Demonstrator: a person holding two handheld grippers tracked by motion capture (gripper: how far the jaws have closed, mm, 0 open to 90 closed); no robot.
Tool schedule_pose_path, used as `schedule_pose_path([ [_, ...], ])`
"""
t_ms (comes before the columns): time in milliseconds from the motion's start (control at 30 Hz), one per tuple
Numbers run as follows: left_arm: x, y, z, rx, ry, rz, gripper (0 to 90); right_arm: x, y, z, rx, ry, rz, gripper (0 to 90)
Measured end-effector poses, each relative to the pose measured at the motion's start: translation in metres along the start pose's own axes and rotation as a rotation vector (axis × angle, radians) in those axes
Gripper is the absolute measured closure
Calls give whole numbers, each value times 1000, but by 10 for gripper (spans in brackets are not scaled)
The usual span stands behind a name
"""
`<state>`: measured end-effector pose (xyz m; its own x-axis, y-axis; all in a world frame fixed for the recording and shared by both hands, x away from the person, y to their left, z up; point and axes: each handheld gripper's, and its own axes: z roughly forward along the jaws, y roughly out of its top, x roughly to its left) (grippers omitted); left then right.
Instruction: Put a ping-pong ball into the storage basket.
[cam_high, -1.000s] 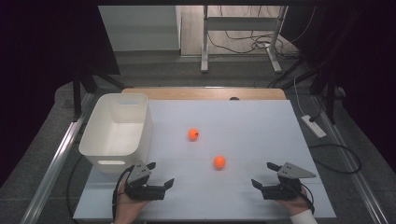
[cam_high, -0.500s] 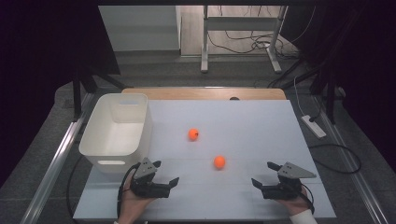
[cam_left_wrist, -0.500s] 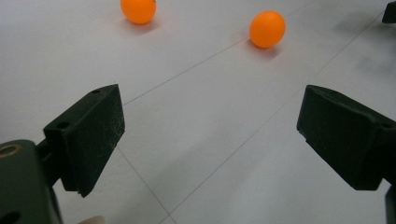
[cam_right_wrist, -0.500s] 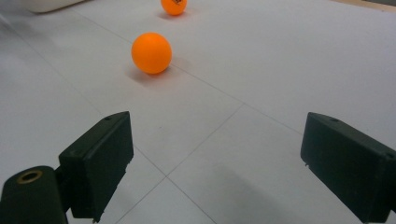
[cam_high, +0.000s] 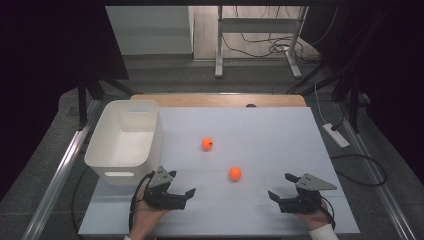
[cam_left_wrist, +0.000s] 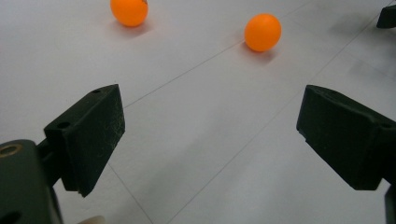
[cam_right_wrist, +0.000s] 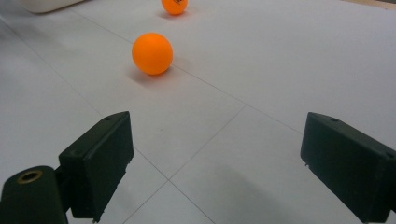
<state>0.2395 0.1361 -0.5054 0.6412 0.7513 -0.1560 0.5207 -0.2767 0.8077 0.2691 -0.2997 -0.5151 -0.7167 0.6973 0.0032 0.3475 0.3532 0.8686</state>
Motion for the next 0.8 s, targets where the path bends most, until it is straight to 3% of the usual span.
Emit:
schedule_pose_path([
  [600,-9,22,16,-4,-27,19,87,-1,1,5,10,14,-18,94],
  [800,-8,25,19,-9,-18,15,87,-1,1,6,22,17,-23,95],
])
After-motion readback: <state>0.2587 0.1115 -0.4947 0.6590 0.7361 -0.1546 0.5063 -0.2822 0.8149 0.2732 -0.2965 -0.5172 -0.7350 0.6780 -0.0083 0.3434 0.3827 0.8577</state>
